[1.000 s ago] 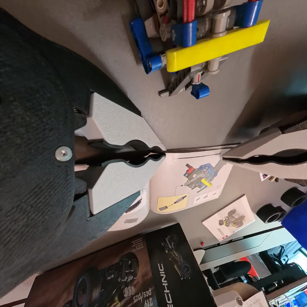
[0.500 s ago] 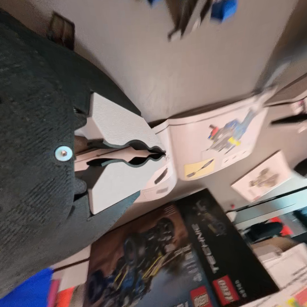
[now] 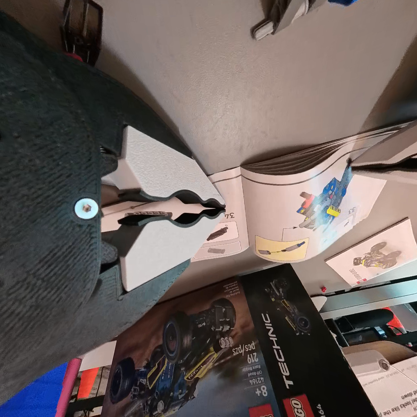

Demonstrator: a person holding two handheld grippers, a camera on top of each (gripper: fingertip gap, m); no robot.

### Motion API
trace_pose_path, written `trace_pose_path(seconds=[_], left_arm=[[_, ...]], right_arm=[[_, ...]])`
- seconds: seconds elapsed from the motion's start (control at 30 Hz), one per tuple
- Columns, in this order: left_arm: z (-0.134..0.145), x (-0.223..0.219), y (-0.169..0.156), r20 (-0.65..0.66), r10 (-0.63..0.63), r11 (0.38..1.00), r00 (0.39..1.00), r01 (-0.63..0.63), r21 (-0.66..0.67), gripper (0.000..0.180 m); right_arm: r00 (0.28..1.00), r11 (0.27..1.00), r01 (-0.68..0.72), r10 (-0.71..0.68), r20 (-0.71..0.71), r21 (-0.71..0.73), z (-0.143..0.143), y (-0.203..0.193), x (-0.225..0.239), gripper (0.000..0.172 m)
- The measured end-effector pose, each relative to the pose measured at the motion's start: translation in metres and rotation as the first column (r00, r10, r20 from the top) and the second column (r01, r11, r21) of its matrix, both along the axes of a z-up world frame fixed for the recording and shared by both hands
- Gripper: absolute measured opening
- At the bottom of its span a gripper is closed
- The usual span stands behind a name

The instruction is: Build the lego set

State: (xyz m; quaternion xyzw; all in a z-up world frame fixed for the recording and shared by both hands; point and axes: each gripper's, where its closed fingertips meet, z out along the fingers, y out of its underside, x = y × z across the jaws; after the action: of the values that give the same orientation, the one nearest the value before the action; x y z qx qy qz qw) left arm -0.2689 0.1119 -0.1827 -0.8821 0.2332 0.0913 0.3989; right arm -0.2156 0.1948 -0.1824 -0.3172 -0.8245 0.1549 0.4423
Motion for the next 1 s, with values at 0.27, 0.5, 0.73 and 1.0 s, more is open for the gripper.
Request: trace_pose_path(seconds=[0.27,0.5,0.73,1.0], left_arm=[[-0.002,0.009,0.009,-0.004,-0.029,1.0,1.0,0.029,-0.005,0.0],[-0.002,0.011,0.009,-0.01,-0.034,0.999,0.999,0.034,-0.01,0.0],[-0.002,0.011,0.009,-0.019,-0.037,0.999,0.999,0.037,-0.003,0.0],[0.006,0.018,0.007,0.019,-0.069,0.997,0.997,0.068,0.038,0.03]], right_arm=[[0.985,0.968,-0.17,0.166,-0.039,-0.184,0.009,-0.036,0.006,0.007],[0.976,0.964,-0.215,0.209,-0.056,-0.159,0.013,-0.05,0.001,0.028],[0.976,0.968,-0.213,0.207,-0.064,-0.132,0.012,-0.049,0.001,0.0],[0.982,0.953,-0.182,0.162,-0.101,-0.243,0.024,-0.049,0.0,0.0]])
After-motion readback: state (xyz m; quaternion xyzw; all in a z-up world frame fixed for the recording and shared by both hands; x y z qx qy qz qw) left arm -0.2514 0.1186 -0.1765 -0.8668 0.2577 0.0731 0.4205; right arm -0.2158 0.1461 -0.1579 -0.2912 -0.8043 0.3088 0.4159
